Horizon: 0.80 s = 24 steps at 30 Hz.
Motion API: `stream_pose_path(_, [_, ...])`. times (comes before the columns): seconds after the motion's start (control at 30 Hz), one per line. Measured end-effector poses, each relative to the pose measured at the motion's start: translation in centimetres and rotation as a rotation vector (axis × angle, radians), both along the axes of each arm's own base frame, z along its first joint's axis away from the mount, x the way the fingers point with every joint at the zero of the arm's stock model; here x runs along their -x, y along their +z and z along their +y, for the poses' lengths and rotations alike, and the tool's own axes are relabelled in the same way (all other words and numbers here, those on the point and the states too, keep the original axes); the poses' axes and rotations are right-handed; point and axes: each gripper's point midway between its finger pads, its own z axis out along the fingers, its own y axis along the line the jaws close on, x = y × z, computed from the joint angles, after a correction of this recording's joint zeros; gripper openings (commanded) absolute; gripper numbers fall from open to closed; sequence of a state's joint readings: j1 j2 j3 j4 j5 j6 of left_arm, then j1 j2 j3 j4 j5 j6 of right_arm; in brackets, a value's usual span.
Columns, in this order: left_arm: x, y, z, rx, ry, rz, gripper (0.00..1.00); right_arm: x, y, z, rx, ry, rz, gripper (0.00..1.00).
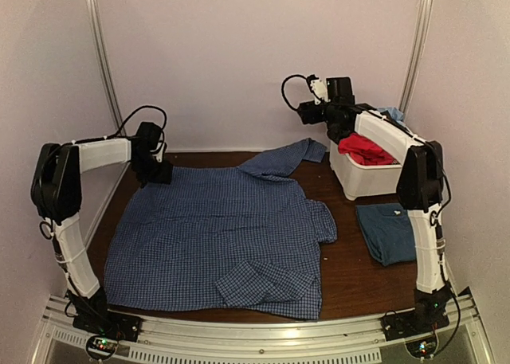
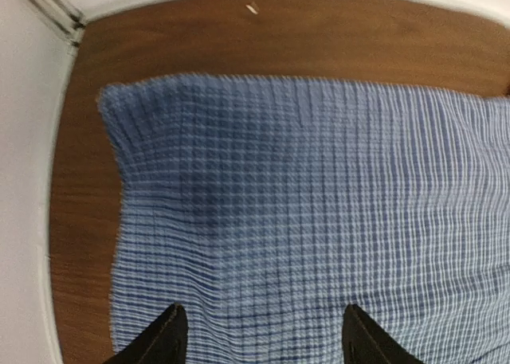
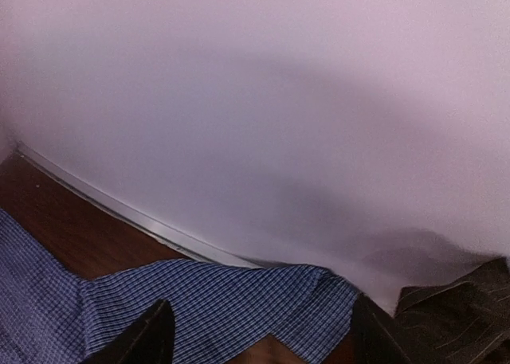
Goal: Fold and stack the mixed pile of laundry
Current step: Flatten out the crumpled shirt at the center of the board, then move the flattened shirt to the center of the board.
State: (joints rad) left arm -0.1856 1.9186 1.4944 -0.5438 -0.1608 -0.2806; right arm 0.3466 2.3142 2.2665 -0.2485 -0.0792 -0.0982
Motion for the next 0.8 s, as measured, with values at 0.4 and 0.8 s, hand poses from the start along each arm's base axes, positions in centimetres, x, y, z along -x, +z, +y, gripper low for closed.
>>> stream_pose_path(0.4, [8.3,-8.5,-5.0,0.055,-0.16,0.249,0.46,15.6,-17.2,9.3,-0.176,0.327,0.612,0.36])
stream_pose_path(0.8, [10.7,-9.8,-5.9,0.07,-0.174,0.288,0.38,21.6,-25.5,7.6,-0.175,0.282,0.823,0.29])
